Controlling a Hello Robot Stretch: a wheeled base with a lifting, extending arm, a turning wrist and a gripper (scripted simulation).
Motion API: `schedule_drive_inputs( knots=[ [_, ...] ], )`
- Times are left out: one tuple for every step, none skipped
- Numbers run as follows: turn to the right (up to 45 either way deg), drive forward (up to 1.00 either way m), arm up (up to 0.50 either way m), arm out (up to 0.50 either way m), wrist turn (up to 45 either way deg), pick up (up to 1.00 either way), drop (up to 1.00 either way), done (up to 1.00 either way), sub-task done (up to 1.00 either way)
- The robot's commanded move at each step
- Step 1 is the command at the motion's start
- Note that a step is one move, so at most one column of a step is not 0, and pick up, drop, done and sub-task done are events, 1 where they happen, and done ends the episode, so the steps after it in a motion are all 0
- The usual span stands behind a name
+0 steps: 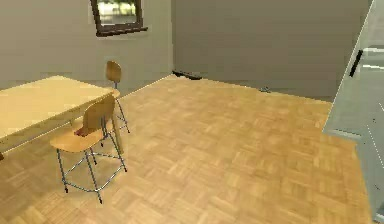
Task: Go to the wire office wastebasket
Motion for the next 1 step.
schedule_drive_inputs(
  knots=[
    [30.0,0.0,0.0,0.0,0.0,0.0,0.0,0.0,0.0]
  ],
)
